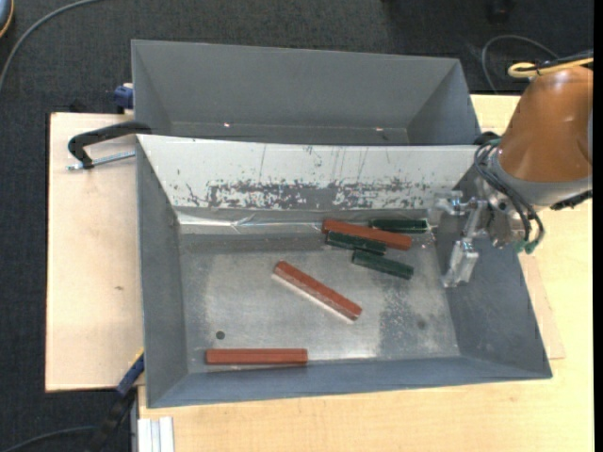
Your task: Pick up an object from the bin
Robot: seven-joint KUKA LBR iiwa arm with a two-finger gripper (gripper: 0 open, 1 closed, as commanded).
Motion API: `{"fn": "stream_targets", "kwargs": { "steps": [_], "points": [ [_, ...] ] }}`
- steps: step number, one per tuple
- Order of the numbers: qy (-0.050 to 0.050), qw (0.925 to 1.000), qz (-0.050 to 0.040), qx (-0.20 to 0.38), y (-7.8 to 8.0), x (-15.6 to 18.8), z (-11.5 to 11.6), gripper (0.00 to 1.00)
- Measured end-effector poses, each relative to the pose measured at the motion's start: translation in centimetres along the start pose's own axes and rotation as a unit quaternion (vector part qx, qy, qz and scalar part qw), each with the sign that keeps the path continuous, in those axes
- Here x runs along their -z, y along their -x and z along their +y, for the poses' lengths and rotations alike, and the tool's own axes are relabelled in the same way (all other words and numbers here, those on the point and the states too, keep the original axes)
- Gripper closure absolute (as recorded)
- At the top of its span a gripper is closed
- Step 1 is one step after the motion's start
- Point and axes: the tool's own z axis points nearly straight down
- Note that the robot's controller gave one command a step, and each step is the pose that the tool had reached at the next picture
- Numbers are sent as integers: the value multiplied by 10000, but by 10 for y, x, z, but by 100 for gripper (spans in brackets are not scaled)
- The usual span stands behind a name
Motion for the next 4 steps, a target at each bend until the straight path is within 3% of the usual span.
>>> {"fn": "stream_targets", "kwargs": {
  "steps": [1, 2, 3, 4],
  "points": [
    [14, 9994, 20, 355, 24, -76, 26, 0],
    [-3, 9994, -42, 345, 27, -69, 24, 100],
    [5, 9998, -18, -198, -3, -74, 4, 100],
    [-22, 9988, -78, 475, 14, 156, 6, 100]
  ]
}}
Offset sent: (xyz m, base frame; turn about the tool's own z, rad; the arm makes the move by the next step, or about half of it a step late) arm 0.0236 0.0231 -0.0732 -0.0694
